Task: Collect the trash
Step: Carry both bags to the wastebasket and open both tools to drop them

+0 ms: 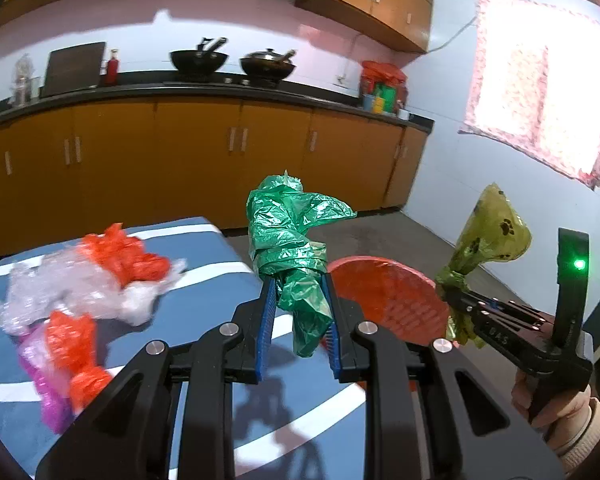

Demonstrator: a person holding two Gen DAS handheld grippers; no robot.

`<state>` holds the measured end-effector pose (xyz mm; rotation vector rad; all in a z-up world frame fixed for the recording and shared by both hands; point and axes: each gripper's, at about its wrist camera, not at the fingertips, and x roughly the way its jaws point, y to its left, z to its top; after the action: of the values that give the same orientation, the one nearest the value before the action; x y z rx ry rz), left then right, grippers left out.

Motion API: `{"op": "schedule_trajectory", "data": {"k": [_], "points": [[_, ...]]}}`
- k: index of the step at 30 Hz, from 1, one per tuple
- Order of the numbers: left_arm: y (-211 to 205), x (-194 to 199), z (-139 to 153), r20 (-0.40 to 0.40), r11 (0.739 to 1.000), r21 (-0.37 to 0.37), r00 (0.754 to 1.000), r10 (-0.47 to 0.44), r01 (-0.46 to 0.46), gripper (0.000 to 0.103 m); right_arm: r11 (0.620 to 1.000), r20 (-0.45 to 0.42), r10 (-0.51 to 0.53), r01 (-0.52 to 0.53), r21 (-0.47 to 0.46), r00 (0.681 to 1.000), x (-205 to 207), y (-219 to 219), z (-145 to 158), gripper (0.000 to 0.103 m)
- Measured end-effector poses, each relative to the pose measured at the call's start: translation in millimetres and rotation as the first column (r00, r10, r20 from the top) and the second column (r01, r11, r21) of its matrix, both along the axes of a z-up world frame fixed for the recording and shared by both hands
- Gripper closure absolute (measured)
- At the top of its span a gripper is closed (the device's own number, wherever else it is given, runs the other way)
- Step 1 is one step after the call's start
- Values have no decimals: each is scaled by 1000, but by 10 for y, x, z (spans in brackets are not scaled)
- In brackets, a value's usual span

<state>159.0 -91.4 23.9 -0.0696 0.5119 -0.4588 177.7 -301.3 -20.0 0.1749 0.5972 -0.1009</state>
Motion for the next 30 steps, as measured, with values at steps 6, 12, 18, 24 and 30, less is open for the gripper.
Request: {"op": "schedule_trajectory", "data": {"k": [6,12,18,24,30], "points": [[-417,147,-79,-14,998,20,998,-67,67,80,998,-24,-47,47,28,999,101,-280,-137,89],[-845,291,-248,-49,989,55,990,-135,137,80,995,-54,-81,84,51,995,242,-500,-279,89],[-1195,397,-422,-77,977,88,979,-190,197,80,995,-73,-87,90,42,994,372,-618,-372,88],[-1452,540,-570,-106,965,113,968,-227,238,80,994,-87,-95,99,44,992,515,-757,-452,87],[-1577,621,-682,-139,957,119,959,-247,264,74,993,-93,-91,97,62,992,568,-835,-536,79]]}}
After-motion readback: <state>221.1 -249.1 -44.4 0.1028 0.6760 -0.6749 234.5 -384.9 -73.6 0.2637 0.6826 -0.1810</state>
